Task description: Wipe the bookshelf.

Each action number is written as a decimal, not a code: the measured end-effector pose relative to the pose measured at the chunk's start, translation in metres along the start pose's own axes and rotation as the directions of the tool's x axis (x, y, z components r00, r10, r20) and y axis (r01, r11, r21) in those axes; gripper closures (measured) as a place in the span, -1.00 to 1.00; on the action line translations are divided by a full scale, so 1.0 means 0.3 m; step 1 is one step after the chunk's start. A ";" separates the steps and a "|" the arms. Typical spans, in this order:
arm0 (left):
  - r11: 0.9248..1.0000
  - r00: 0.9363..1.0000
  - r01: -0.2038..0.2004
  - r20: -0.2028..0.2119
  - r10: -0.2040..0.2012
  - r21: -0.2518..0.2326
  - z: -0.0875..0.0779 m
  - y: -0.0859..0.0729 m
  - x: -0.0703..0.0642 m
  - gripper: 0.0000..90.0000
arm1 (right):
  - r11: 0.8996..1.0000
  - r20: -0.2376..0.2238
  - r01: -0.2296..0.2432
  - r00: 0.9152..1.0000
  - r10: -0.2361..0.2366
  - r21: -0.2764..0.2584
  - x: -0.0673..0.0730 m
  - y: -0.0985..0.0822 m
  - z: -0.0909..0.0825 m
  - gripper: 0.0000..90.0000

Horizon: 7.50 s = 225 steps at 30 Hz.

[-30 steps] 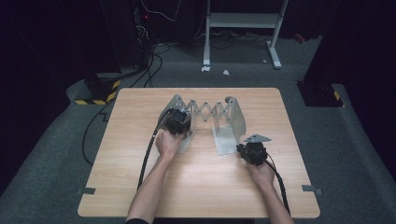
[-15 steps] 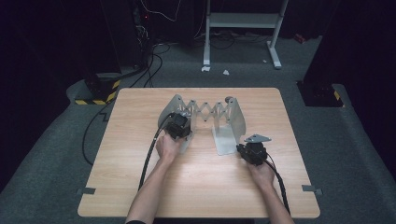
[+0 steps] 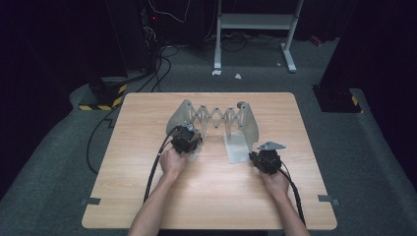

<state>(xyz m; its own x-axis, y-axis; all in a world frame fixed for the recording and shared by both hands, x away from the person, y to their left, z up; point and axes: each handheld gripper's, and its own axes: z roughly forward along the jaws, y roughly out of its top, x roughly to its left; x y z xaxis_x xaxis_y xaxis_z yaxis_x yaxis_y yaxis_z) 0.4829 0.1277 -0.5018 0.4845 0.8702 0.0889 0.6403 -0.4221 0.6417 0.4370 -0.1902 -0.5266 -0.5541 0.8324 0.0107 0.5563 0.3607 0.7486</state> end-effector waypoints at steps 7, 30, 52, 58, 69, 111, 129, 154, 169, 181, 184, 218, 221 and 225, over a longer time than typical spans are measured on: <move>1.000 1.000 0.030 0.006 -0.030 -0.003 0.020 0.019 0.008 0.62 | 1.000 -0.001 -0.001 1.000 0.001 0.000 0.000 0.000 0.000 0.83; 1.000 1.000 0.016 0.006 -0.016 -0.015 -0.036 -0.059 -0.011 0.62 | 1.000 -0.010 -0.008 1.000 0.008 0.001 -0.003 0.000 0.000 0.83; 0.999 0.999 0.031 0.027 -0.030 -0.025 -0.028 -0.061 -0.014 0.62 | 1.000 -0.013 -0.011 1.000 0.011 0.001 -0.005 0.000 0.000 0.83; 0.999 0.999 0.027 0.026 -0.026 -0.037 -0.061 -0.105 -0.023 0.62 | 1.000 -0.013 -0.011 1.000 0.011 0.001 -0.005 0.000 0.000 0.83; 0.999 1.000 0.019 0.012 -0.018 -0.037 -0.066 -0.104 -0.031 0.62 | 1.000 -0.012 -0.009 1.000 0.009 0.001 -0.005 0.000 0.000 0.83; 0.996 0.996 0.092 -0.010 -0.092 -0.022 0.015 -0.010 0.006 0.62 | 1.000 -0.012 -0.010 1.000 0.010 0.001 -0.004 0.000 0.000 0.83; 0.999 0.998 0.049 -0.024 -0.049 -0.016 -0.012 -0.034 -0.023 0.64 | 1.000 -0.011 -0.008 1.000 0.008 0.001 -0.004 0.000 0.000 0.83; 0.993 0.993 0.116 -0.032 -0.116 0.003 0.065 0.067 0.031 0.63 | 1.000 -0.014 -0.012 1.000 0.012 0.001 -0.005 0.000 0.000 0.83; 0.995 0.994 0.104 -0.041 -0.104 -0.008 0.019 0.003 0.027 0.64 | 1.000 -0.012 -0.009 1.000 0.009 0.001 -0.004 0.000 0.000 0.83; 0.994 0.993 0.107 -0.045 -0.107 -0.009 0.052 0.038 0.031 0.63 | 1.000 -0.012 -0.010 1.000 0.010 0.001 -0.004 0.000 0.000 0.83; 0.993 0.992 0.115 -0.043 -0.115 -0.011 0.035 0.015 0.035 0.63 | 1.000 -0.012 -0.010 1.000 0.010 0.001 -0.004 0.000 0.000 0.83; 0.990 0.991 0.135 -0.011 -0.135 -0.045 -0.122 -0.191 0.011 0.62 | 1.000 -0.012 -0.010 1.000 0.010 0.002 -0.004 0.000 0.000 0.83; 0.989 0.990 0.138 -0.008 -0.138 -0.045 -0.134 -0.207 0.016 0.62 | 1.000 -0.012 -0.010 1.000 0.010 0.001 -0.004 0.000 0.000 0.83; 0.989 0.990 0.142 -0.007 -0.142 -0.049 -0.144 -0.223 0.014 0.62 | 1.000 -0.011 -0.007 1.000 0.007 0.001 -0.004 0.000 0.000 0.83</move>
<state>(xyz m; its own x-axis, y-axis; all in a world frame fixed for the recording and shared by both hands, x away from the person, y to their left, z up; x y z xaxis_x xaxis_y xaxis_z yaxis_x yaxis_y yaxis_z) 0.4164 0.1704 -0.5115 0.3840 0.9233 0.0022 0.6727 -0.2814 0.6843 0.4378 -0.1912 -0.5266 -0.5572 0.8300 0.0232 0.5606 0.3554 0.7479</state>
